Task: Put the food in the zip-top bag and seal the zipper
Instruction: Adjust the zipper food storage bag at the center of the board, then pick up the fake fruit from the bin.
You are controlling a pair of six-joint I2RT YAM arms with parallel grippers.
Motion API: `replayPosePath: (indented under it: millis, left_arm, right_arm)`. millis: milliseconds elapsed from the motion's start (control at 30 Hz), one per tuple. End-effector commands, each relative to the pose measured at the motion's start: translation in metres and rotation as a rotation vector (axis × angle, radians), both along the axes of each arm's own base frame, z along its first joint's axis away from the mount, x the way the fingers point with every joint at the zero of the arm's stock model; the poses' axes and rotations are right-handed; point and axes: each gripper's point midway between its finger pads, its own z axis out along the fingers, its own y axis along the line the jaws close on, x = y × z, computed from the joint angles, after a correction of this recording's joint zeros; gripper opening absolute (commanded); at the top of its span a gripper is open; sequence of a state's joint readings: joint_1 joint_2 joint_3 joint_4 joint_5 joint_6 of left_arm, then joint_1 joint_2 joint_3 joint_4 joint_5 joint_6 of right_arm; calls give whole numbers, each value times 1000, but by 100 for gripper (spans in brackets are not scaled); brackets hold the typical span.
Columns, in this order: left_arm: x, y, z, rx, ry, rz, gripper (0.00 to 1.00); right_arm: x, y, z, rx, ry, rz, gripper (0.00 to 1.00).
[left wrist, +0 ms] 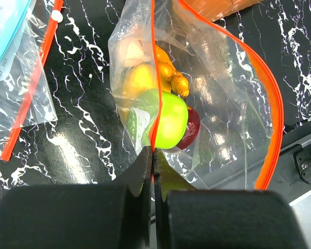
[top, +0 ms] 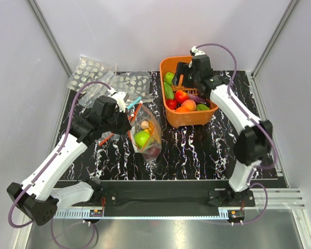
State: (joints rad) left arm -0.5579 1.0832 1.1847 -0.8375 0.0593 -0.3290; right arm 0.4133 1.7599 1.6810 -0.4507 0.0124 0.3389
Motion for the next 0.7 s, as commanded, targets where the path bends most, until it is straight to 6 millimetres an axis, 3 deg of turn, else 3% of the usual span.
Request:
replayPosePath:
  millis: [0, 33, 67, 100, 133, 167, 233, 267, 333, 367, 433, 467, 533, 567, 667]
  left_arm:
    - [8, 3, 25, -23, -93, 13, 0]
    - [8, 3, 24, -21, -93, 12, 0]
    - [8, 4, 26, -21, -96, 11, 0]
    - [8, 3, 26, -19, -98, 10, 0]
    - [7, 4, 25, -16, -96, 11, 0]
    - [7, 4, 25, -16, -96, 11, 0]
    - [8, 6, 24, -10, -95, 18, 0]
    - [7, 6, 23, -9, -91, 19, 0]
    - [7, 6, 21, -7, -87, 18, 0]
    - [7, 6, 21, -6, -88, 20, 0]
    - [6, 8, 19, 3, -82, 25, 0]
    - [5, 9, 20, 1, -88, 26, 0]
    - [4, 11, 18, 7, -88, 32, 0]
    - [4, 12, 18, 6, -89, 31, 0]
    - [5, 12, 12, 16, -81, 31, 0]
  right_arm:
    - [54, 1, -8, 122, 1, -40, 90]
    - [70, -1, 4, 148, -28, -54, 91]
    - [85, 4, -20, 164, 13, -74, 92]
    - [96, 5, -23, 180, 10, -89, 93]
    - [109, 6, -9, 210, -24, -101, 95]
    - [122, 8, -30, 235, 9, -132, 96]
    - [141, 12, -24, 285, -29, -147, 100]
    - [152, 12, -43, 318, -2, -176, 100]
    - [168, 15, -43, 386, -26, -205, 100]
    - [176, 17, -61, 428, 0, -230, 100]
    - [188, 20, -65, 489, -12, -253, 100]
    - [193, 22, -85, 517, 23, -280, 100]
    - [201, 25, -91, 555, 31, -305, 100]
    - [205, 25, -112, 567, 62, -325, 100]
    - [213, 24, -133, 600, 96, -385, 100]
